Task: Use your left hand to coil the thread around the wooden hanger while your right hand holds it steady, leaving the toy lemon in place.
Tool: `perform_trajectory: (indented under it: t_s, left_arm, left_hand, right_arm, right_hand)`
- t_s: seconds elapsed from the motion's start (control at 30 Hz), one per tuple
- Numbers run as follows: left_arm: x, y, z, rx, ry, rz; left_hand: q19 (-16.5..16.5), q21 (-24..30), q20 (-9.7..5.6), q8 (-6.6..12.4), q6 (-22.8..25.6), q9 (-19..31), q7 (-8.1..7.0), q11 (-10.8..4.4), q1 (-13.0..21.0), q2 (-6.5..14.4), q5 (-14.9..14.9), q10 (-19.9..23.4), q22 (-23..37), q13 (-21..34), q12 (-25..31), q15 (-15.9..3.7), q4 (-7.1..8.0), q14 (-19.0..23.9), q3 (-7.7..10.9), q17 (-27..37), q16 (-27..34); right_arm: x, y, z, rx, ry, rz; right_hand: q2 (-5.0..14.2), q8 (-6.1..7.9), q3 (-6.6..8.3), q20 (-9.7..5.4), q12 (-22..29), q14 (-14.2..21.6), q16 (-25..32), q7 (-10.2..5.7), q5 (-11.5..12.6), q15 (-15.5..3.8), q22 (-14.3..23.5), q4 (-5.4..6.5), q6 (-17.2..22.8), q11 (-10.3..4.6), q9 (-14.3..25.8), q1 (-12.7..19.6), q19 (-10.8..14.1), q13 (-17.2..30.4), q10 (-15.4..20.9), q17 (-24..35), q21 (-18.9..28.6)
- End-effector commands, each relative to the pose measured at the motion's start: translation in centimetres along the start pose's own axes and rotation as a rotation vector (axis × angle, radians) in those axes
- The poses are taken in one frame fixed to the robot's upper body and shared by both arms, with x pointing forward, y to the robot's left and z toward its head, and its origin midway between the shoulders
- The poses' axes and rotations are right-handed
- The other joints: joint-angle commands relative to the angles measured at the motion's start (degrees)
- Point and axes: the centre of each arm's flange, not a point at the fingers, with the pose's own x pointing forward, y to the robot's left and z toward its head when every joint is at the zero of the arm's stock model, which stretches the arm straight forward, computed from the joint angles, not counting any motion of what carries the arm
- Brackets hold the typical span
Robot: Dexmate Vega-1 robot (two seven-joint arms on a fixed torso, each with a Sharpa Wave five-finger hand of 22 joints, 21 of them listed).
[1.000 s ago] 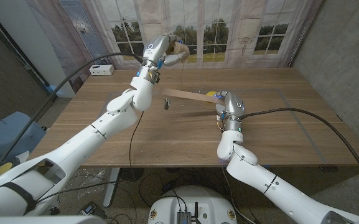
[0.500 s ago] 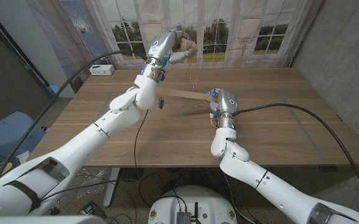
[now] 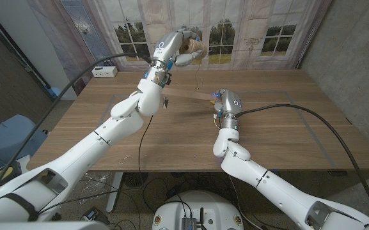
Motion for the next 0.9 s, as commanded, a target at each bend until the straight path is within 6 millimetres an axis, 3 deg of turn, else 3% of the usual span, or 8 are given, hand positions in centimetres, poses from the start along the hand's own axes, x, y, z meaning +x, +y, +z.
perform_trajectory:
  t_s: [0.03,0.37,0.9]
  left_arm:
    - [-2.1,2.0,1.8,0.048,-0.021,0.055]
    - [-3.7,3.0,3.0,0.081,-0.037,0.087]
    - [-5.7,2.1,4.1,-0.050,-0.037,0.019]
  left_hand:
    - [1.94,0.59,-8.67,0.12,0.55,0.02,-0.51,-9.04,11.44,12.05,0.29,8.69,-0.23,10.76,0.21,-18.32,0.43,12.30,0.90,4.36,-0.14]
    - [2.06,1.19,-8.88,-0.12,0.91,-0.06,-0.80,-9.34,10.99,11.78,0.30,9.04,-0.91,10.60,-0.07,-18.39,0.37,12.61,0.94,4.49,-0.51]
    - [2.05,1.91,-9.17,-0.54,1.11,-0.14,-0.50,-9.10,10.84,11.67,0.35,9.19,-1.78,10.75,-0.38,-18.45,0.09,13.09,1.16,4.63,-0.92]
  right_arm:
    - [0.8,0.3,-1.1,0.000,0.043,-0.010]
    - [0.6,0.1,-1.4,-0.006,0.053,-0.030]
    - [1.1,-0.4,-1.1,0.000,0.116,-0.136]
  right_hand:
    - [4.06,0.52,0.18,0.35,5.53,0.61,-0.03,1.74,0.52,-9.26,0.32,0.55,2.19,-1.44,0.13,3.28,0.17,5.43,5.61,0.35,0.43]
    - [4.08,0.51,0.09,0.32,5.60,0.78,-0.12,1.68,0.53,-9.31,0.32,0.51,2.22,-1.55,0.12,3.36,0.08,5.45,5.53,0.56,0.64]
    - [4.21,0.47,0.05,0.48,5.76,0.86,-0.56,1.84,0.55,-9.10,0.31,0.68,2.19,-1.49,0.10,3.16,-0.01,5.25,5.84,0.75,0.99]
